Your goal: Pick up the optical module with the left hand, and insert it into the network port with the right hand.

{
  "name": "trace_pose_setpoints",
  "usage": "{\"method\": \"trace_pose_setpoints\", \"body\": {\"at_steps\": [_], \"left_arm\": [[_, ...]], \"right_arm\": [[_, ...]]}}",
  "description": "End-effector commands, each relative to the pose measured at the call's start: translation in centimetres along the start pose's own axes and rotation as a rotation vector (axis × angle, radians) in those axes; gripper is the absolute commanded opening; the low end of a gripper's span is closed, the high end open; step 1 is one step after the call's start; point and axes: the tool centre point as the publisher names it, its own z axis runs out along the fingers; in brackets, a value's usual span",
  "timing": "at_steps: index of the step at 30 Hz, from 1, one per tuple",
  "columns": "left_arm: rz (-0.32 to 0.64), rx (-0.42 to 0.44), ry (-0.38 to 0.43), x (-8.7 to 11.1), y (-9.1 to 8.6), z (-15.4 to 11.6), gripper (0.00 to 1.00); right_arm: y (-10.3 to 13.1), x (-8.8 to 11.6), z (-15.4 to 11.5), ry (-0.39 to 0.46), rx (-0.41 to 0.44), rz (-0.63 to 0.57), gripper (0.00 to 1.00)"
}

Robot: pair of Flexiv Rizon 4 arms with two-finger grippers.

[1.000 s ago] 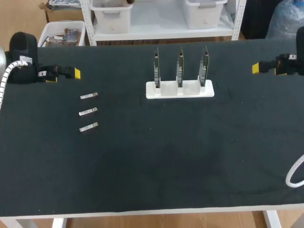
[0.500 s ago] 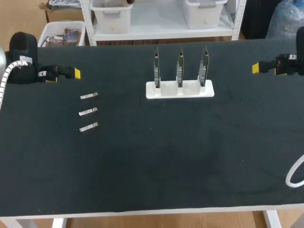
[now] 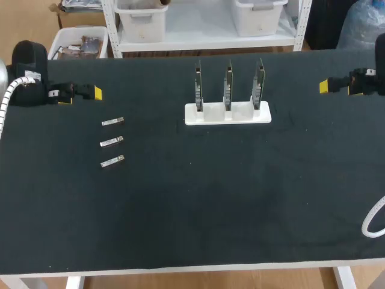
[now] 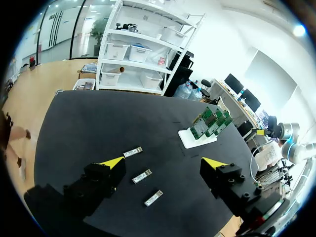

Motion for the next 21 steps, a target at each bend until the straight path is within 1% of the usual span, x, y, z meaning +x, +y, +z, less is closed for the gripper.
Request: {"method": "trace_pose_setpoints", "body": {"at_steps": [1, 17, 20, 21], "left_arm": [[-0.001, -0.007, 0.005, -0.08, -0.13, -0.07, 1.0], [-0.001, -0.007, 0.005, -0.08, -0.13, -0.07, 1.0], [0.027, -0.002, 0.016, -0.19, 0.2, -0.01, 1.0], [0.042, -0.012, 0.032, -0.27, 0.36, 0.05, 1.0]], "right_arm": [[0.07, 0.06, -0.16, 0.0, 0.003, 0.0, 1.0], [0.07, 0.06, -0.16, 0.0, 0.003, 0.0, 1.0], [0.07, 0.06, -0.16, 0.0, 0.003, 0.0, 1.0], [0.07, 0.06, -0.16, 0.0, 0.003, 0.0, 1.0]]}}
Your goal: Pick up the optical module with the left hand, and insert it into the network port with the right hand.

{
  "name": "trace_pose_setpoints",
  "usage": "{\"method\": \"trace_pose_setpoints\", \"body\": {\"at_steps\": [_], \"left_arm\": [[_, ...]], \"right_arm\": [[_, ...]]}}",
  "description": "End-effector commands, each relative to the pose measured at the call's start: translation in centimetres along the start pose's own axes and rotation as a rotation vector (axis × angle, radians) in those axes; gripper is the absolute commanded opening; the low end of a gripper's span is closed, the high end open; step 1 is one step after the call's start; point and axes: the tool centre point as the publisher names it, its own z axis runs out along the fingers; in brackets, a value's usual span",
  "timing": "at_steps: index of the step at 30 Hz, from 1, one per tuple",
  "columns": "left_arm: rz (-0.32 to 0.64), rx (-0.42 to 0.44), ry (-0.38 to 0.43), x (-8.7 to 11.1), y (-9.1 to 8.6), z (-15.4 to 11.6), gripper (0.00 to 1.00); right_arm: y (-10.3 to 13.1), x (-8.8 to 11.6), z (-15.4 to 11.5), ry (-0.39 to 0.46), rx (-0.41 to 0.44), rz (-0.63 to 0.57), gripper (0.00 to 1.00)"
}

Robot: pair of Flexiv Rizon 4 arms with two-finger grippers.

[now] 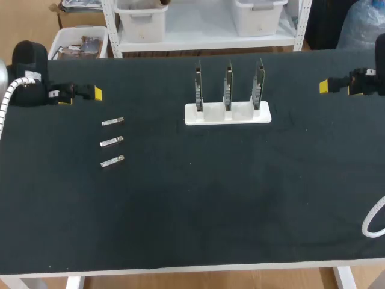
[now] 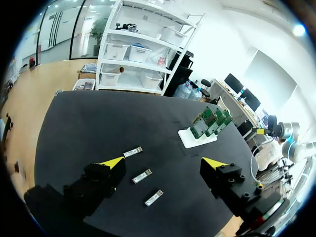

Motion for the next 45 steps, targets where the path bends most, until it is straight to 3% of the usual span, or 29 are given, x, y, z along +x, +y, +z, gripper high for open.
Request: {"method": "trace_pose_setpoints", "body": {"at_steps": [1, 9, 17, 22, 29, 45], "left_arm": [[0.04, -0.007, 0.033, -0.4, 0.5, 0.1, 1.0], [0.225, 0.026, 0.11, -1.2, 2.0, 0.1, 1.0], [0.434, 0.09, 0.273, -1.9, 3.8, 0.6, 1.0], [0.565, 0.058, 0.378, -2.2, 4.9, 1.7, 1.0], [0.766, 0.088, 0.486, -2.6, 5.1, 3.0, 1.0], [0.898, 0.056, 0.674, -2.2, 6.7, 6.6, 1.0]], "right_arm": [[0.1, 0.1, -0.2, 0.0, 0.003, 0.0, 1.0], [0.1, 0.1, -0.2, 0.0, 0.003, 0.0, 1.0], [0.1, 0.1, -0.2, 0.0, 0.003, 0.0, 1.0], [0.1, 0.1, -0.2, 0.0, 0.003, 0.0, 1.0], [0.1, 0.1, -0.2, 0.0, 0.003, 0.0, 1.0], [0.1, 0.1, -0.2, 0.0, 0.003, 0.0, 1.0]]}}
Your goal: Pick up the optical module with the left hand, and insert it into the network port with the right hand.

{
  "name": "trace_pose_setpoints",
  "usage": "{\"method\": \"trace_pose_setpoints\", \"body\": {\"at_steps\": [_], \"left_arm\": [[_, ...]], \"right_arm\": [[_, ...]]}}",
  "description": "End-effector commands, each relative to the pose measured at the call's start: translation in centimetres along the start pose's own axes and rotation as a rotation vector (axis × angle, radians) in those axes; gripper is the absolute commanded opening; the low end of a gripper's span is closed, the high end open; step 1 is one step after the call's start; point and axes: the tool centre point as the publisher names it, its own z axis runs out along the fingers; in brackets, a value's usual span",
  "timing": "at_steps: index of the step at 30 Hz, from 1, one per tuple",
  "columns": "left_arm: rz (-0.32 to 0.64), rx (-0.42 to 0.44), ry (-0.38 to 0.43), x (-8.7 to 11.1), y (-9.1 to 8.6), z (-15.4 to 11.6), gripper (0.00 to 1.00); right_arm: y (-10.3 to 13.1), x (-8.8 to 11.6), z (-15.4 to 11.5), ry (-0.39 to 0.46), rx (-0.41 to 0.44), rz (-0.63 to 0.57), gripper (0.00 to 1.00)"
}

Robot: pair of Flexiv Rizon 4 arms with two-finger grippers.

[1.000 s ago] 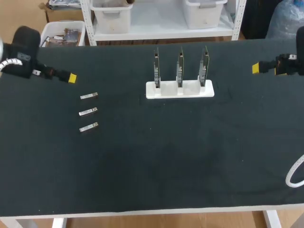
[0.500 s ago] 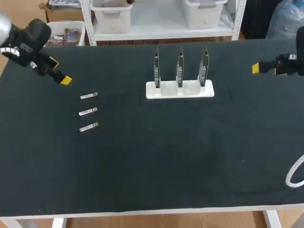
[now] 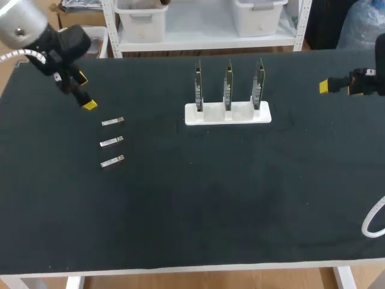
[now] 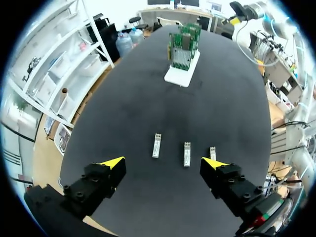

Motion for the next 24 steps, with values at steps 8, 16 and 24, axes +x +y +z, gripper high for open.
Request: {"method": "trace_pose_setpoints", "body": {"at_steps": [8, 16, 24], "left_arm": [[0.014, 0.047, 0.139, -0.3, 1.2, 2.6, 1.0], [0.042, 0.073, 0.168, 0.1, 0.2, 4.5, 1.0], [0.076, 0.03, 0.176, 0.1, -0.3, 5.4, 1.0]], "right_arm": [[0.1, 0.1, -0.2, 0.0, 0.003, 0.0, 1.0], [0.1, 0.1, -0.2, 0.0, 0.003, 0.0, 1.0], [0.1, 0.1, -0.2, 0.0, 0.003, 0.0, 1.0]]}}
